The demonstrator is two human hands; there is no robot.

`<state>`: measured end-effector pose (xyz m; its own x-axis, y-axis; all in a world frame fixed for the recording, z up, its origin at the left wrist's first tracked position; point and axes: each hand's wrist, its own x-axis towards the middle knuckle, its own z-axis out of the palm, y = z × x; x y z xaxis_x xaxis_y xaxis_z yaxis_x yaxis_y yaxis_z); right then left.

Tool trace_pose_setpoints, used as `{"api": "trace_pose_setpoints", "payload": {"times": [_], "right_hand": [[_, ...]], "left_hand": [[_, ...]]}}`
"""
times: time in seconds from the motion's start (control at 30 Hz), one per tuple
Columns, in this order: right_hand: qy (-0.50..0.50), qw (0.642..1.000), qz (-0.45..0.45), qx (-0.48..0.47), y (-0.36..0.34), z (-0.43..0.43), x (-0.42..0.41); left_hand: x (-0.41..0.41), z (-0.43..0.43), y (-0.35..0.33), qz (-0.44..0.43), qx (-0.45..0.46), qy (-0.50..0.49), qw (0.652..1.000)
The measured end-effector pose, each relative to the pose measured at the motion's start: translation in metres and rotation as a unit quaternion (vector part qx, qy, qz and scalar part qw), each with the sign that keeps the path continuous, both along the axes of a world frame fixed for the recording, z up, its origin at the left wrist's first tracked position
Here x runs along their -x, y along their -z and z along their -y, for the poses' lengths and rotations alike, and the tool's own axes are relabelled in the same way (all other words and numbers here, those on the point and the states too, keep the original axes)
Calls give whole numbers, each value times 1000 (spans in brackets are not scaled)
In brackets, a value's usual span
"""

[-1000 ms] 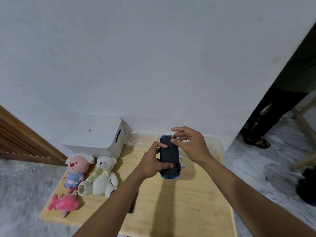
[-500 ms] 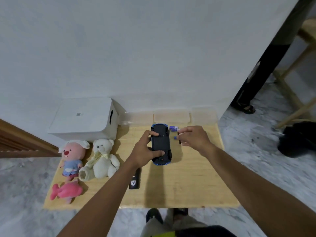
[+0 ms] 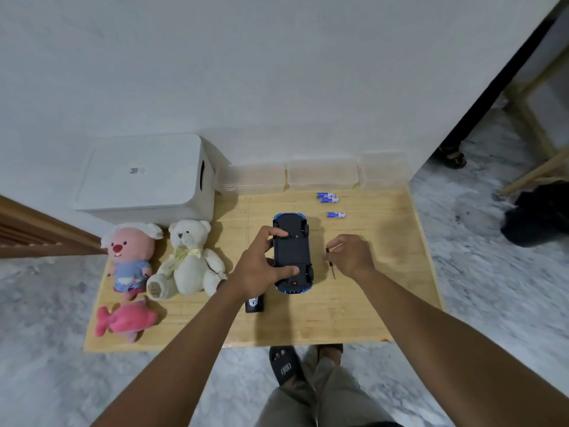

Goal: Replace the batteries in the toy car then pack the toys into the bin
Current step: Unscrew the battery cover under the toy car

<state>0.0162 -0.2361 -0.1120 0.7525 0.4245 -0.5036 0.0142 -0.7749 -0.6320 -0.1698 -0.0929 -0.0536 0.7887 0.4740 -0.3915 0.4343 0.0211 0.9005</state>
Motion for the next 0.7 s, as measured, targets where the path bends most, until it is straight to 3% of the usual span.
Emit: {"api": "trace_pose_setpoints", "payload": {"times": [0.4, 0.53, 0.63, 0.7], "right_hand": [[13, 1000, -12, -15, 0, 4, 0], [29, 994, 66, -80, -26, 2, 3], [-47, 976, 97, -187, -58, 1, 10], [-147, 963, 117, -195, -74, 2, 14]], "left_hand": [[1, -7, -2, -4, 12, 8, 1000], [-1, -8, -5, -3, 6, 17, 1000], [-3, -7, -10, 0, 3, 20, 1000], [-4, -6, -15, 6, -3, 25, 1000]]}}
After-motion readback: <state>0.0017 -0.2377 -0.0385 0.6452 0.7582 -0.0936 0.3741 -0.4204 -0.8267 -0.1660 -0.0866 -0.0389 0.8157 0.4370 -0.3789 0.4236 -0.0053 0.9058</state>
